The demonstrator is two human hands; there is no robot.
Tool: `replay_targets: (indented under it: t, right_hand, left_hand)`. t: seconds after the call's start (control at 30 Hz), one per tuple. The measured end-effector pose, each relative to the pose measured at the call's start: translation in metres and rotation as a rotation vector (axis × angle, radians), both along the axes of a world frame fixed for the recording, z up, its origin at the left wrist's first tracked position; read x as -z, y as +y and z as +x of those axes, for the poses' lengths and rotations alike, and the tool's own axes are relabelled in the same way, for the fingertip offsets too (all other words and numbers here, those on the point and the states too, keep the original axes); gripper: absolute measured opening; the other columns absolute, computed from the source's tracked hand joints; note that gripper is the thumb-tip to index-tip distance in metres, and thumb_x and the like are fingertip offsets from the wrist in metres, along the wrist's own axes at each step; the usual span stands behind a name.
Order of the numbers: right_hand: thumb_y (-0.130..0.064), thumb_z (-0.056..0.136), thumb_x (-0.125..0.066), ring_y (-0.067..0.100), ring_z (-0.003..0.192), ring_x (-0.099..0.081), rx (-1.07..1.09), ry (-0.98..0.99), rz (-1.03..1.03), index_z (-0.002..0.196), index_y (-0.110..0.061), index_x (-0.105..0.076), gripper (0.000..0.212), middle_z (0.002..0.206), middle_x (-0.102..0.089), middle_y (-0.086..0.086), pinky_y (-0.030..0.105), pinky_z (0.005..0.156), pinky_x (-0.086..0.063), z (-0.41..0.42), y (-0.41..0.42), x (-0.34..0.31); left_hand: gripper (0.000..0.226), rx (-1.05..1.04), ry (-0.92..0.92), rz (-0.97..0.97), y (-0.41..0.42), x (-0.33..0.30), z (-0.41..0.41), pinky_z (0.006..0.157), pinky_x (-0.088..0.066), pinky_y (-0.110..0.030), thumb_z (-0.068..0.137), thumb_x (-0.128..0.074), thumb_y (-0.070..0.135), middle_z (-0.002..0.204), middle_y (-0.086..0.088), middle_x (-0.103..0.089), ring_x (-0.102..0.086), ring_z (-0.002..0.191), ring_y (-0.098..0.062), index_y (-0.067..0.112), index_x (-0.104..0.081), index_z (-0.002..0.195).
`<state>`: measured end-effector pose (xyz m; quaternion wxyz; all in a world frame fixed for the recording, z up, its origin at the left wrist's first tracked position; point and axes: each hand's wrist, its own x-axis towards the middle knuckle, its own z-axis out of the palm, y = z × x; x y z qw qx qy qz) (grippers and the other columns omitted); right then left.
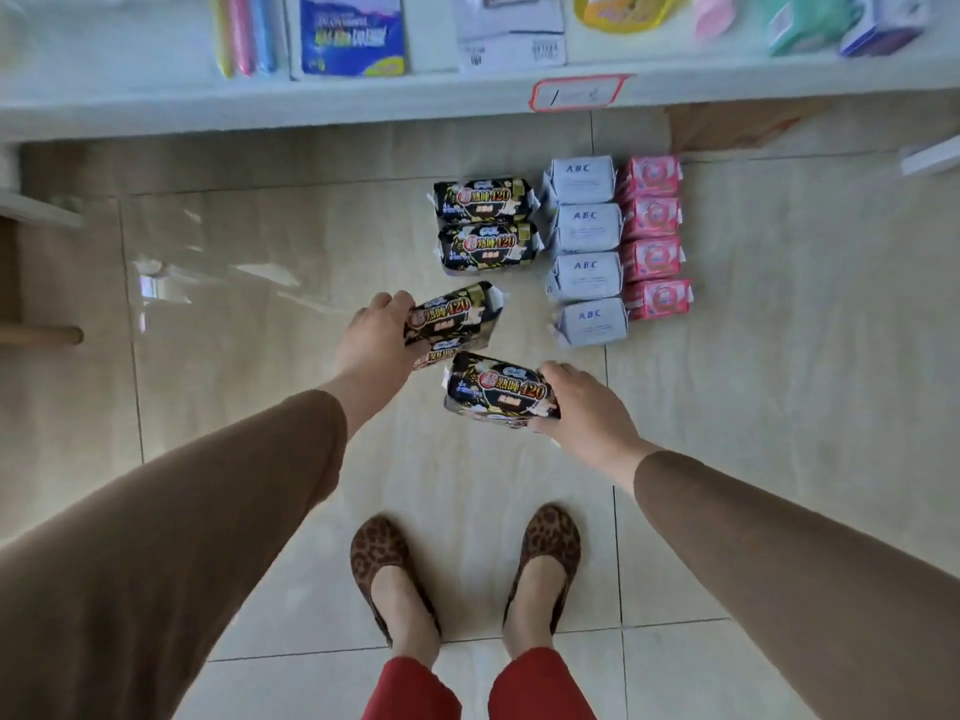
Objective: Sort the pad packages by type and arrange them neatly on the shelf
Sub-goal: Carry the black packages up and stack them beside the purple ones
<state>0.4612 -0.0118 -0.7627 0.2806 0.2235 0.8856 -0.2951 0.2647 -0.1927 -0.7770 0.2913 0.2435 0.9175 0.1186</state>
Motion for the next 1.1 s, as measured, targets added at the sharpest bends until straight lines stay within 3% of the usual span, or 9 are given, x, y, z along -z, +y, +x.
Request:
replay_targets:
  t: [0.07,0.17,0.23,0.47,0.53,0.63,0.7,0.83,1.1]
  right_hand:
    - [-0.030,0.081,-0.075,0.023,0.097,-0.056,0.022,0.011,-0.018,0.119,-0.021,-0.048,0.047,0.108,-0.059,-0.001,0.037,0.071,-0.046,0.006,0.005,-0.039]
    - [-0.035,0.078,-0.076,0.016,0.088,-0.055,0.092,0.073,-0.043,0.117,-0.031,-0.041,0.052,0.096,-0.054,-0.011,0.035,0.064,-0.042,-0.002,0.010,-0.151]
    - [-0.039,0.079,-0.075,0.013,0.090,-0.057,0.117,0.102,-0.052,0.118,-0.038,-0.038,0.054,0.101,-0.056,-0.014,0.033,0.065,-0.042,-0.013,0.016,-0.229]
    - [-0.039,0.076,-0.081,0.009,0.107,-0.062,0.209,0.298,-0.110,0.129,-0.046,-0.045,0.064,0.125,-0.062,-0.018,0.034,0.093,-0.050,-0.068,0.033,-0.500]
    - [-0.038,0.076,-0.083,0.004,0.103,-0.063,0.207,0.375,-0.106,0.127,-0.047,-0.047,0.063,0.118,-0.065,-0.021,0.031,0.088,-0.050,-0.081,0.041,-0.561]
    - [-0.044,0.074,-0.082,-0.013,0.097,-0.060,0.189,0.494,-0.092,0.115,-0.063,-0.043,0.060,0.107,-0.062,-0.036,0.012,0.075,-0.041,-0.105,0.056,-0.636]
    - [-0.045,0.075,-0.082,-0.016,0.096,-0.059,0.189,0.560,-0.086,0.114,-0.062,-0.043,0.057,0.107,-0.060,-0.040,0.013,0.076,-0.042,-0.121,0.068,-0.672]
    - [-0.046,0.076,-0.080,-0.011,0.097,-0.061,0.241,0.658,-0.112,0.117,-0.050,-0.050,0.051,0.108,-0.065,-0.032,0.030,0.082,-0.048,-0.157,0.106,-0.708]
    - [-0.039,0.080,-0.080,0.002,0.099,-0.062,0.215,0.712,-0.120,0.114,-0.045,-0.050,0.046,0.108,-0.065,-0.026,0.035,0.086,-0.051,-0.245,0.186,-0.726]
  left_hand:
    - [0.035,-0.042,-0.012,0.022,-0.015,-0.040,0.000,0.064,-0.042,-0.036,0.082,-0.072,0.025,0.095,0.001,-0.051,-0.056,0.087,-0.030,0.020,-0.051,0.109]
    - [0.038,-0.090,0.006,0.079,-0.038,-0.157,-0.013,0.065,-0.046,-0.036,0.080,-0.074,0.028,0.098,0.001,-0.059,-0.058,0.083,-0.027,0.023,-0.051,0.109]
    - [0.043,-0.104,0.045,0.142,-0.047,-0.235,-0.025,0.068,-0.046,-0.035,0.077,-0.077,0.031,0.103,0.002,-0.061,-0.060,0.087,-0.027,0.024,-0.054,0.113]
    - [0.050,-0.047,0.204,0.342,-0.065,-0.503,-0.068,0.069,-0.043,-0.032,0.076,-0.078,0.038,0.106,0.005,-0.061,-0.063,0.093,-0.025,0.027,-0.057,0.121]
    - [0.049,-0.019,0.266,0.392,-0.063,-0.564,-0.081,0.070,-0.045,-0.033,0.076,-0.077,0.041,0.105,0.006,-0.063,-0.063,0.091,-0.023,0.030,-0.058,0.120]
    - [0.046,0.052,0.364,0.420,-0.052,-0.638,-0.110,0.070,-0.045,-0.033,0.077,-0.074,0.047,0.103,0.007,-0.064,-0.061,0.091,-0.020,0.029,-0.059,0.117]
    - [0.044,0.081,0.409,0.453,-0.040,-0.677,-0.132,0.070,-0.044,-0.033,0.078,-0.073,0.045,0.101,0.006,-0.063,-0.058,0.089,-0.019,0.028,-0.060,0.116]
    - [0.042,0.127,0.481,0.446,0.001,-0.729,-0.182,0.068,-0.039,-0.030,0.079,-0.073,0.041,0.097,0.010,-0.056,-0.056,0.082,-0.016,0.027,-0.059,0.115]
    - [0.037,0.187,0.533,0.346,0.103,-0.762,-0.276,0.075,-0.050,-0.038,0.082,-0.074,0.034,0.103,0.000,-0.056,-0.058,0.087,-0.023,0.020,-0.062,0.114]
